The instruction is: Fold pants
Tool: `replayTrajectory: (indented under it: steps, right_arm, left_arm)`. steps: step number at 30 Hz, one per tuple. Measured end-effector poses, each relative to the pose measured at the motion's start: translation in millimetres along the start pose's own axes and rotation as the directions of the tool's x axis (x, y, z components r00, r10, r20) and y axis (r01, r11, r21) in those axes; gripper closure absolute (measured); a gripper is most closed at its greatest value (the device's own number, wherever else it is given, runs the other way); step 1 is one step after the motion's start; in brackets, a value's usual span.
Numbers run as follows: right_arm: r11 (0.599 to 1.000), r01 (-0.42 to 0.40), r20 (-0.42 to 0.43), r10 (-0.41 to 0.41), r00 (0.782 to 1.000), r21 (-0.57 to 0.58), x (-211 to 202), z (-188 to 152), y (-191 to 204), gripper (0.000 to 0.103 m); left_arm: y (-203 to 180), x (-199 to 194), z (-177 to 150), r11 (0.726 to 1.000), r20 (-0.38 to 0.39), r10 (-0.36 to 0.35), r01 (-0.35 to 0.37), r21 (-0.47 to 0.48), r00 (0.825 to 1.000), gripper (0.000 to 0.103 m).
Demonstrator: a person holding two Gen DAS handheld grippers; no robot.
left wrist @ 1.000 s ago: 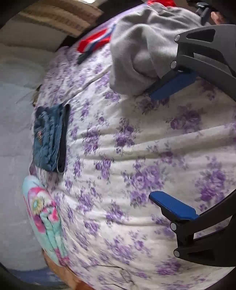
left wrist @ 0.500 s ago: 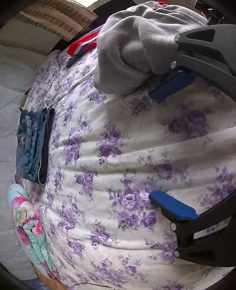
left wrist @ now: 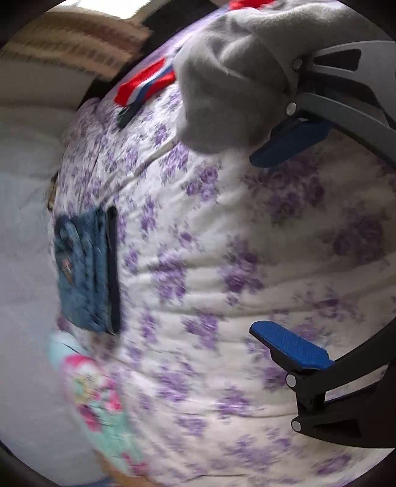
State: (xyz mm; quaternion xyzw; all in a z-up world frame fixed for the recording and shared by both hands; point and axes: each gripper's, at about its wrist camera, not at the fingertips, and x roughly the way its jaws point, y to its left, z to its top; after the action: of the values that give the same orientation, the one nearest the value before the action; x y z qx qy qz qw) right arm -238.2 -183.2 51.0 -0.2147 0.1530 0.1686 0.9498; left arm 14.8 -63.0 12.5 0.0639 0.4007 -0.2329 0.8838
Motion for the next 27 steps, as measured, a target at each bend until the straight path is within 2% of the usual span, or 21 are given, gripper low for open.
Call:
replayTrajectory:
  steps: [3, 6, 10, 11, 13, 14, 15, 17, 22, 24, 26, 27]
  right_arm:
    - [1.000, -0.012, -0.010, 0.012, 1.000, 0.024, 1, -4, -6, 0.094]
    - [1.000, -0.027, -0.025, 0.027, 0.999, 0.015, 6, -6, -1, 0.094]
    - [0.999, -0.032, -0.045, 0.030, 0.999, -0.035, 15, -3, 8, 0.093]
    - [0.997, -0.028, -0.048, 0.025, 0.999, -0.065, 17, -3, 12, 0.091]
    - [0.994, -0.013, -0.059, 0.007, 0.998, -0.111, 23, -3, 18, 0.079]
    - [0.992, -0.010, -0.067, 0.001, 0.998, -0.127, 25, -3, 19, 0.069]
    - [0.988, -0.004, -0.070, -0.007, 0.997, -0.151, 28, -4, 22, 0.067]
    - [0.984, -0.006, -0.072, -0.007, 0.997, -0.180, 31, -3, 26, 0.067]
    - [0.961, -0.035, -0.077, 0.014, 0.997, -0.273, 45, 1, 40, 0.069]
    - [0.944, -0.060, -0.086, 0.034, 0.996, -0.323, 50, -1, 48, 0.084]
    - [0.951, -0.099, -0.107, 0.070, 0.992, -0.294, 51, -1, 46, 0.090]
    - [0.954, -0.110, -0.113, 0.081, 0.990, -0.279, 49, 0, 45, 0.091]
  left_arm:
    - [-5, -2, 8, 0.997, 0.055, 0.061, -0.064, 0.052, 0.997, 0.005]
    - [-2, 12, 18, 0.988, 0.040, 0.135, -0.137, 0.076, 0.990, 0.005]
    - [0, 26, 22, 0.986, 0.013, 0.142, -0.143, 0.085, 0.990, 0.005]
    - [0, 28, 22, 0.985, 0.011, 0.147, -0.147, 0.089, 0.989, 0.005]
    - [-1, 32, 22, 0.985, 0.003, 0.146, -0.146, 0.093, 0.989, 0.006]
    - [-1, 33, 22, 0.986, -0.002, 0.137, -0.136, 0.092, 0.991, 0.009]
    - [-1, 35, 22, 0.989, -0.011, 0.123, -0.121, 0.090, 0.992, 0.011]
    - [-3, 38, 20, 0.990, -0.021, 0.106, -0.104, 0.094, 0.994, 0.020]
    - [-10, 40, 19, 0.987, -0.021, 0.108, -0.104, 0.122, 0.994, 0.035]
    - [-13, 41, 19, 0.985, -0.023, 0.115, -0.111, 0.133, 0.993, 0.040]
    - [-14, 42, 20, 0.983, -0.022, 0.121, -0.117, 0.140, 0.992, 0.051]
    - [-15, 43, 21, 0.982, -0.022, 0.134, -0.129, 0.140, 0.991, 0.053]
